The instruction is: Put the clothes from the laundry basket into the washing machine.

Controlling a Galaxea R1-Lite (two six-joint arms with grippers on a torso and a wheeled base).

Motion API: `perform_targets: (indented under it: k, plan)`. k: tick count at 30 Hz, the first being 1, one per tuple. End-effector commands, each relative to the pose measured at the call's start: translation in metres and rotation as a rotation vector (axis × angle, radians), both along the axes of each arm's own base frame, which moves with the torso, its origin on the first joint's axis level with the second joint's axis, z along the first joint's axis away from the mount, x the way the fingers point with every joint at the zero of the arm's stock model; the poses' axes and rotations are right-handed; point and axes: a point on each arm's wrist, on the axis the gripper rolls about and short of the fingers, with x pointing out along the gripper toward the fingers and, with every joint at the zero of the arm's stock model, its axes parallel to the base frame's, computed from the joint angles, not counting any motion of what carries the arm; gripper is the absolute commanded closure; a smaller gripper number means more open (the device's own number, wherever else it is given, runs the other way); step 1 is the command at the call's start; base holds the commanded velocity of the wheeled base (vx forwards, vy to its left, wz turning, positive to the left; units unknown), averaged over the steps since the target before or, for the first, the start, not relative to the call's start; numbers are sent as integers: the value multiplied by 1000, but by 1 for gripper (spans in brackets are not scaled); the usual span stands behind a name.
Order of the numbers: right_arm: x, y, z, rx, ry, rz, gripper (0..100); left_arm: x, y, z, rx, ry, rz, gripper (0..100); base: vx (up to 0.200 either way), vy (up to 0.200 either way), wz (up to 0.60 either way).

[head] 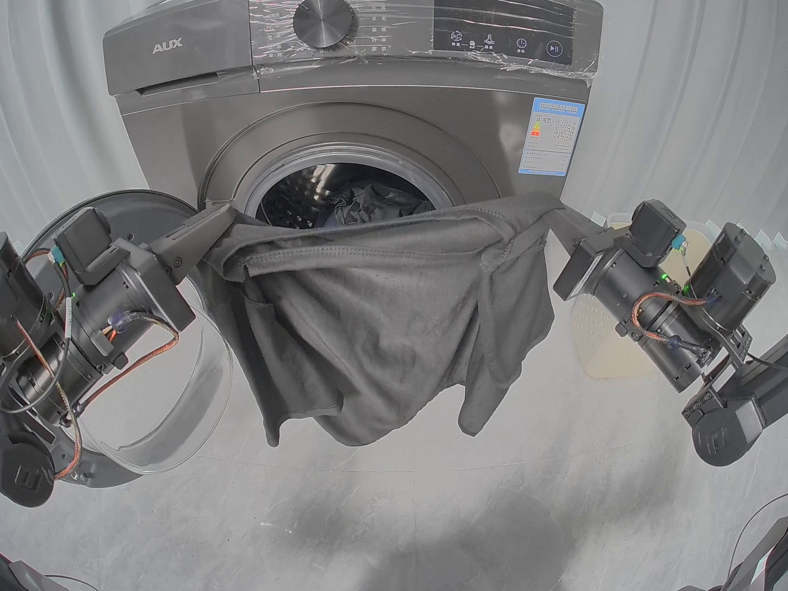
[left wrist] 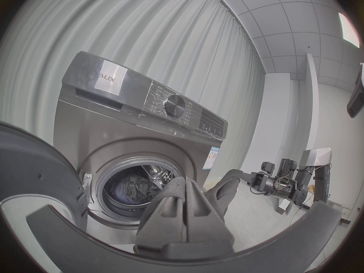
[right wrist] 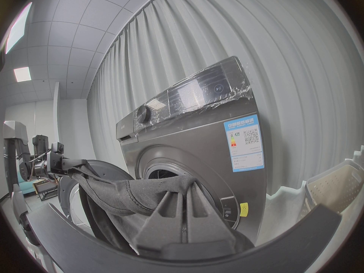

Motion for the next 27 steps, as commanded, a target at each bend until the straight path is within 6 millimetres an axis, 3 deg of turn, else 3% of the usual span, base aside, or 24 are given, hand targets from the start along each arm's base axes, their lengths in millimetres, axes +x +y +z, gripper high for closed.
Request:
perform_targets:
  k: [1,13,27]
  plan:
    - [1,0,6,18,-18,-4,100,1,4,2,-3,-15,19,100,0,0,0]
    - [5,2,20,88,-42,-43,100,3,10,7,-14,-43,45,100,0,0,0]
    - [4,4,20,90,-42,-35,100,3,9,7,-14,-43,42,100,0,0,0]
